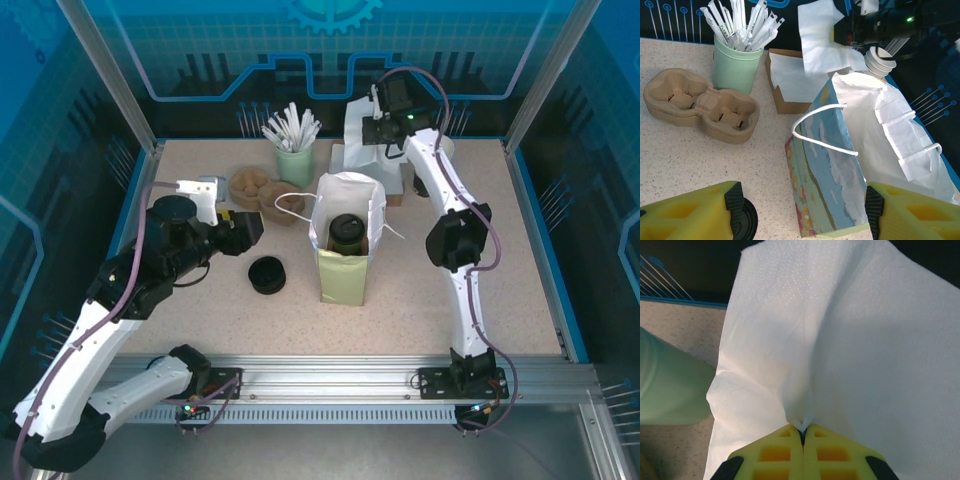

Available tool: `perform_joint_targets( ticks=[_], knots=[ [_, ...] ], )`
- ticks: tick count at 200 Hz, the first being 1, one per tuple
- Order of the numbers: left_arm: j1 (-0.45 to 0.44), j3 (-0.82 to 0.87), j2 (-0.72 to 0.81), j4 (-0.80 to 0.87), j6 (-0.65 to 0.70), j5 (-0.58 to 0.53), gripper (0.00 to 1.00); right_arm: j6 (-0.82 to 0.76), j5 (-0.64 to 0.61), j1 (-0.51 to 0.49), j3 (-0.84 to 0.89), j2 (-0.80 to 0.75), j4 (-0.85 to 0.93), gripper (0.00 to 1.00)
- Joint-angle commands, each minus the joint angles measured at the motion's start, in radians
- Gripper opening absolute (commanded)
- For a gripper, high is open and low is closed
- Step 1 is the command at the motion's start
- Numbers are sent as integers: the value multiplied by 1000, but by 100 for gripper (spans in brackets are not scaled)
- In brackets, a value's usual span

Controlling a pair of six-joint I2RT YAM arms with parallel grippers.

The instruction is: Pack the takeout coffee

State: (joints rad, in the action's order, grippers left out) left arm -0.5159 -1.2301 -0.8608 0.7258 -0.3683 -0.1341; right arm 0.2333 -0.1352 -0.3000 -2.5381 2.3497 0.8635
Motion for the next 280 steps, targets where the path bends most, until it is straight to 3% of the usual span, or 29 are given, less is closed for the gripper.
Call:
perform_joint_targets(
  ticks=[1, 33, 51, 61, 103, 144, 183, 221, 280],
  knots=[
    [7, 17, 12, 6, -6, 21, 68, -28, 105, 4, -45, -130, 41, 0],
    [7, 35, 10, 2, 21, 15, 69, 22, 207, 0, -44, -260, 90, 0],
    [7, 46, 10, -8, 21, 21, 70, 120, 363, -1, -34, -347, 127, 0],
    [8, 52, 10, -18, 22, 26, 70, 177, 446, -10, 19, -411, 101, 0],
    [7, 87, -16, -77, 14, 58, 72, 440, 569, -55, 290, -644, -52, 0],
    [7, 99, -70, -162, -8, 101, 72, 702, 782, -98, 560, -758, -280, 0],
    [7, 69, -141, -256, -31, 159, 72, 703, 603, -213, 739, -870, -305, 0],
    [7, 55, -201, -313, -49, 199, 72, 783, 489, -247, 963, -954, -375, 0],
    [8, 55, -244, -354, -68, 234, 72, 721, 320, -300, 1015, -973, -294, 0]
  ],
)
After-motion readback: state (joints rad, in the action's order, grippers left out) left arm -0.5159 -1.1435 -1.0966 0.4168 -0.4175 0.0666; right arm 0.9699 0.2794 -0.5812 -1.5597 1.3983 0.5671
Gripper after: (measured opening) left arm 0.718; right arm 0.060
